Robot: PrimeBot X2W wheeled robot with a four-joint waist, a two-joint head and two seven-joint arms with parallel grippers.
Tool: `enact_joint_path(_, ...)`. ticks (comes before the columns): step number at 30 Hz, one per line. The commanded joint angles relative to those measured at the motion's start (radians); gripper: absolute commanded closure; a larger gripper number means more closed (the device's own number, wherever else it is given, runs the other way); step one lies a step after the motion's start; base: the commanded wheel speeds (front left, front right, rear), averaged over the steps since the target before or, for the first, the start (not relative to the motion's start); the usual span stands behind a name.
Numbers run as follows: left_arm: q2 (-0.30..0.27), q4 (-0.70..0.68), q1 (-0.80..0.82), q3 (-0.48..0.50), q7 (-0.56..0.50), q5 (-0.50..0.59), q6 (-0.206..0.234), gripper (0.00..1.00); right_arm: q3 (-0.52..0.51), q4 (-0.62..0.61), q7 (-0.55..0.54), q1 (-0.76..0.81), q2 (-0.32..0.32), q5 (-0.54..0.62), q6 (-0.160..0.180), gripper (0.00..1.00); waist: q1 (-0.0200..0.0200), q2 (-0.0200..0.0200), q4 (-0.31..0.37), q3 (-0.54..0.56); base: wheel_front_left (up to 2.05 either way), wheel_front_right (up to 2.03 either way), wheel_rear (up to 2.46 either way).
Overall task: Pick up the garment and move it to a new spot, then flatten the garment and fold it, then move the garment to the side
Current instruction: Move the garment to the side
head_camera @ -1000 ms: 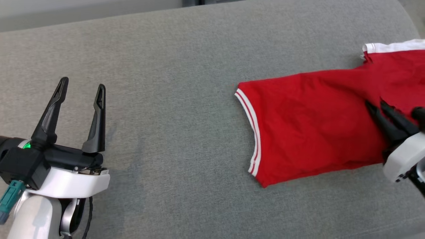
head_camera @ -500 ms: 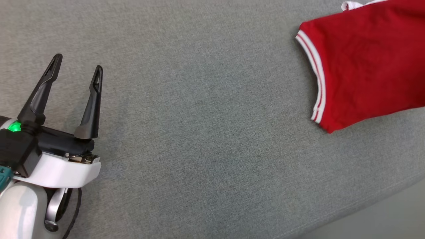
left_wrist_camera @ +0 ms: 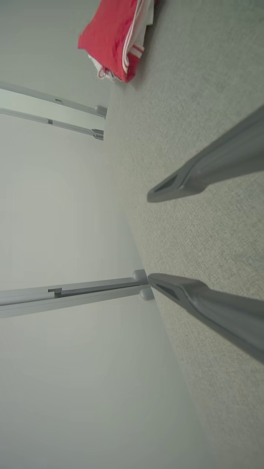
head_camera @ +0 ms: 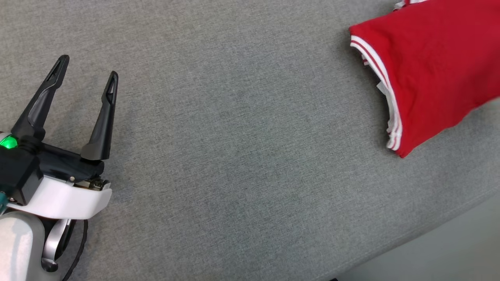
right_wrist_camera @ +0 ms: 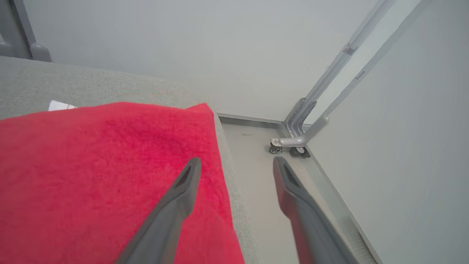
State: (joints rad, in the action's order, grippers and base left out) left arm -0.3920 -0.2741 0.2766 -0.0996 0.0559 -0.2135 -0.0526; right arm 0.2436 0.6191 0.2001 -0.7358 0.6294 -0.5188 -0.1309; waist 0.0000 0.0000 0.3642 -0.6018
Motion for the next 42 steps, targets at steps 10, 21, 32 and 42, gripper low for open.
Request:
enact_joint_path(10, 0.004, 0.017, -0.022, 0.006, 0.021, -0.018, 0.015, 0.00, -0.146, 0.045, 0.067, 0.062, -0.158, -0.025, 0.000, 0.00, 0.0000, 0.0000, 0.018, 0.063, 0.00, 0.00, 0.00)
enact_joint_path(21, 0.055, 0.078, -0.060, 0.009, 0.088, -0.052, 0.049, 0.00, -0.332, -0.307, 0.066, 0.288, -0.376, 0.116, 0.000, 0.00, 0.0000, 0.0000, -0.066, 0.161, 0.00, 0.00, 0.00)
enact_joint_path(32, 0.120, 0.178, -0.103, 0.001, 0.152, -0.090, 0.073, 0.00, -0.268, -0.543, 0.020, 0.439, -0.502, 0.233, 0.000, 0.00, 0.0000, 0.0000, -0.246, 0.259, 0.00, 0.00, 0.00)
enact_joint_path(42, 0.155, 0.241, -0.170, 0.020, 0.187, -0.122, 0.090, 0.00, -0.271, -0.633, -0.062, 0.553, -0.529, 0.298, 0.000, 0.00, 0.0000, 0.0000, -0.355, 0.357, 0.00, 0.00, 0.00)
